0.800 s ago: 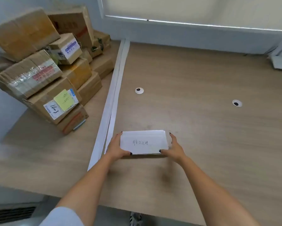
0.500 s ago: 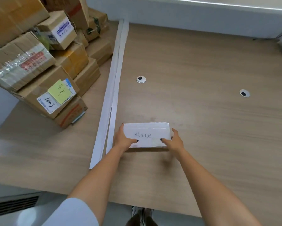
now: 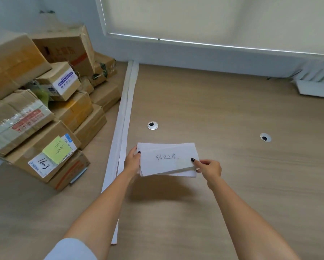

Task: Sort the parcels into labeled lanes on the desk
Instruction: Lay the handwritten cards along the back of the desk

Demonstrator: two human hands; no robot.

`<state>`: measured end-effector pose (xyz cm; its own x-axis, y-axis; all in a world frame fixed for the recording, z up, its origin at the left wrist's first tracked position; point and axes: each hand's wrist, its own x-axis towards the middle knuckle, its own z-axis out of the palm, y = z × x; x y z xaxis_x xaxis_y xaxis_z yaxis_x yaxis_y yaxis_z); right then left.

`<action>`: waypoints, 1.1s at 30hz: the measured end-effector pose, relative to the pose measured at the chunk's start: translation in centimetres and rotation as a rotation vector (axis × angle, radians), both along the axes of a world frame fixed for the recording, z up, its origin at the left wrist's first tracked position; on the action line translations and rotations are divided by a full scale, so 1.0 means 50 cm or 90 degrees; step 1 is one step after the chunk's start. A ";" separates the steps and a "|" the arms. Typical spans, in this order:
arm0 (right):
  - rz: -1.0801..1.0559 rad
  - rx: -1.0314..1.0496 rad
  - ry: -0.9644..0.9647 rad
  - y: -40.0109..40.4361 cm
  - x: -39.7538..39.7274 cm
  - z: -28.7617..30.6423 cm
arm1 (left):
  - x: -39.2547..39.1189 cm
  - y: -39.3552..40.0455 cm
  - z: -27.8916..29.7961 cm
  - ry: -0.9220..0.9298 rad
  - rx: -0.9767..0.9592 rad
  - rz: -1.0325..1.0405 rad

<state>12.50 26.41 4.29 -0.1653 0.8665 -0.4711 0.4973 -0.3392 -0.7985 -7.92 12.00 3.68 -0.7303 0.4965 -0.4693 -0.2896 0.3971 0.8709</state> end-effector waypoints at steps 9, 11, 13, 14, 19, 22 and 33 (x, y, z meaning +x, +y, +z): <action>-0.137 0.008 0.108 0.180 -0.159 0.025 | -0.135 0.136 0.013 -0.074 0.078 0.103; -0.193 -0.023 0.149 0.227 -0.209 0.018 | -0.177 0.166 0.000 -0.040 0.056 0.119; -0.232 -0.087 0.210 0.284 -0.263 0.009 | -0.221 0.191 -0.018 -0.012 0.023 0.130; -0.236 -0.121 0.236 0.316 -0.292 0.005 | -0.242 0.203 -0.031 -0.005 0.010 0.133; -0.195 -0.183 0.323 0.465 -0.450 -0.016 | -0.330 0.268 -0.098 0.004 -0.026 0.140; -0.173 -0.157 0.334 0.542 -0.541 -0.043 | -0.370 0.315 -0.134 0.017 -0.032 0.115; -0.197 -0.122 0.292 0.750 -0.769 -0.192 | -0.553 0.502 -0.171 0.060 0.004 0.110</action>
